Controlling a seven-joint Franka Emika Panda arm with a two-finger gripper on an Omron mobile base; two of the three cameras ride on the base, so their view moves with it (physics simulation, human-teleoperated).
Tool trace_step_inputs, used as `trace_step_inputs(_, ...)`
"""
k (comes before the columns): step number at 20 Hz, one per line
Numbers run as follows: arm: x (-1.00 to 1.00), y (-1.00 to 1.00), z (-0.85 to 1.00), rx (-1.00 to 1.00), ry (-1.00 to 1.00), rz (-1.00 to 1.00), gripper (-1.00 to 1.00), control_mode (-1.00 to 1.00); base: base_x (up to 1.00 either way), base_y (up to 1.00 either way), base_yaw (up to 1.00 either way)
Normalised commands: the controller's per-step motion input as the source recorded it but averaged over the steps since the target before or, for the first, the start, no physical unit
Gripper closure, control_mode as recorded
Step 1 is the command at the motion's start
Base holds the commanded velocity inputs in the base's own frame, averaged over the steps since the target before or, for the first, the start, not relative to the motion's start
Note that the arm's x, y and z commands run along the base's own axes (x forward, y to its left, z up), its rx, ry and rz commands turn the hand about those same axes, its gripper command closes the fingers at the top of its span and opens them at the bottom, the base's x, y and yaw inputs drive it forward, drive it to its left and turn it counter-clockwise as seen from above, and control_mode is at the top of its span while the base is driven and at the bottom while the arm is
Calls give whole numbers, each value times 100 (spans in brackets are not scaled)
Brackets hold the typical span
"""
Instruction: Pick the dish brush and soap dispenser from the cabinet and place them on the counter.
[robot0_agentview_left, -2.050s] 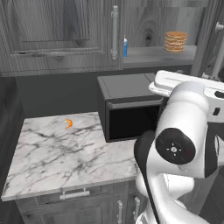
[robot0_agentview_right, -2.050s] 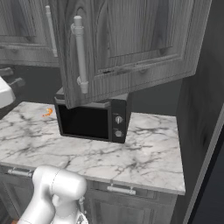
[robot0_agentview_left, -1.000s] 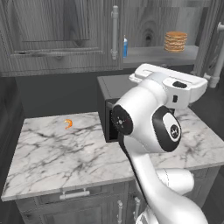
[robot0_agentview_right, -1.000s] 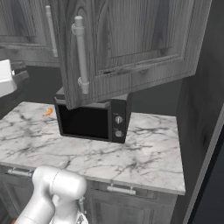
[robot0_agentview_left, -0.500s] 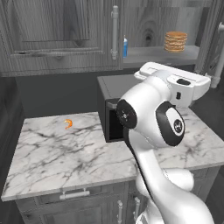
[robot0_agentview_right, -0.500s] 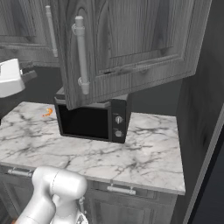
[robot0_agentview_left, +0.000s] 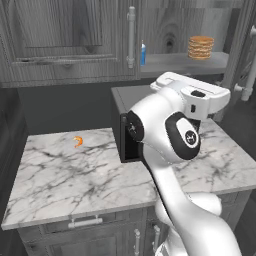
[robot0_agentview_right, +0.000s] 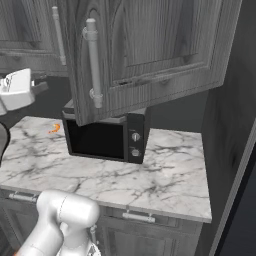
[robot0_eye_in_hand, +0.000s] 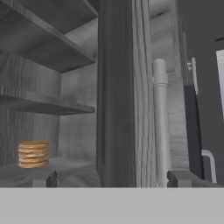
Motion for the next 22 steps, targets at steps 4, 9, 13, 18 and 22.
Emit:
trace_step_inputs(4,29,1,-3,0,0,-6,-100,-100,0,0,0)
trace_step_inputs(9,16,-13,0,1,1,-1,-100,-100,0,0,0)
trace_step_inputs(13,10,-22,0,1,3,0,-100,-100,0,0,0)
trace_step_inputs(18,16,-17,-2,0,3,0,-100,-100,0,0,0)
trace_step_inputs(22,26,-5,-5,0,2,0,-100,-100,0,0,0)
